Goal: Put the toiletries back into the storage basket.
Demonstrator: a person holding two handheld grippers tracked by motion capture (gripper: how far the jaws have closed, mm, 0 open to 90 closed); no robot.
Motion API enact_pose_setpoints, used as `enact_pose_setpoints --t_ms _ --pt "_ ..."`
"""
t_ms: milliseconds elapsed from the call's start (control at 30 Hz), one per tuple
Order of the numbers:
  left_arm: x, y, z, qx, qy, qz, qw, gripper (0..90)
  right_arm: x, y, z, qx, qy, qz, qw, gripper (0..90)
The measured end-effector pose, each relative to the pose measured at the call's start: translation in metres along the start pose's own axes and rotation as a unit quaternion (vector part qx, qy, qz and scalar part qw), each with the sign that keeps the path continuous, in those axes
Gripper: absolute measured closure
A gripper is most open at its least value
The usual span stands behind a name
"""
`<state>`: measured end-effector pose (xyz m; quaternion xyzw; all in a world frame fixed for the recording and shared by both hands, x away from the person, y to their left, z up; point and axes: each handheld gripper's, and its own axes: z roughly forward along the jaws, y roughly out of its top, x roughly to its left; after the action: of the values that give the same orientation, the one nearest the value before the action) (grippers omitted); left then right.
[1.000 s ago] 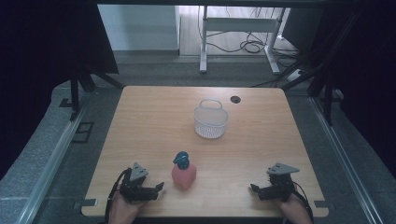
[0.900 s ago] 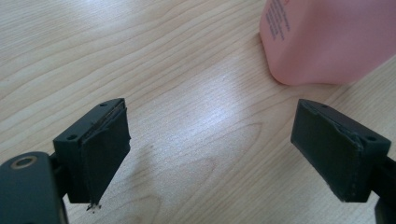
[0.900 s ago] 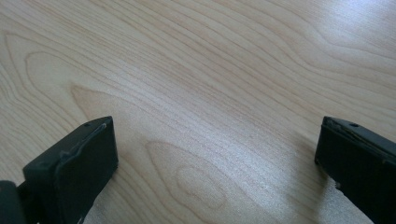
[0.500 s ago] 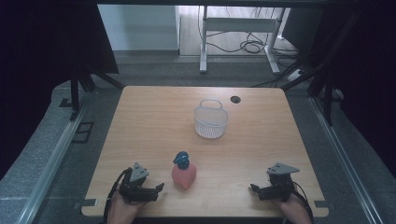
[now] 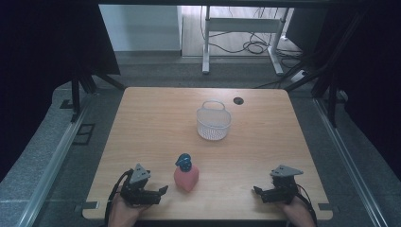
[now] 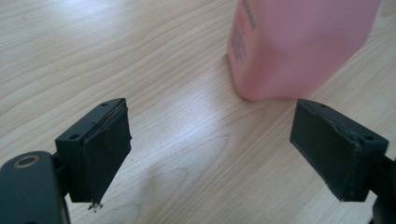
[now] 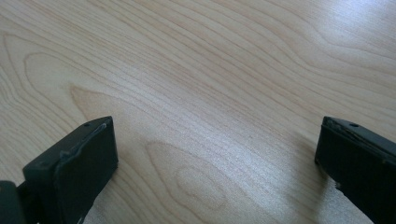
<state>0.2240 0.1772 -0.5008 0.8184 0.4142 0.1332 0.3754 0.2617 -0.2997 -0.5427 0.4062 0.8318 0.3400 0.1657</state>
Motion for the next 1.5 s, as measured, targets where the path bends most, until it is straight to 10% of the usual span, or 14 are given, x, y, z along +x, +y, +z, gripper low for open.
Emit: enact_pose_setpoints --t_ms 1500 --pt "-0.029 0.069 0.002 -0.034 -0.056 0.052 0.9965 23.3 0.000 0.000 0.000 0.000 0.000 0.000 1.0000 0.0"
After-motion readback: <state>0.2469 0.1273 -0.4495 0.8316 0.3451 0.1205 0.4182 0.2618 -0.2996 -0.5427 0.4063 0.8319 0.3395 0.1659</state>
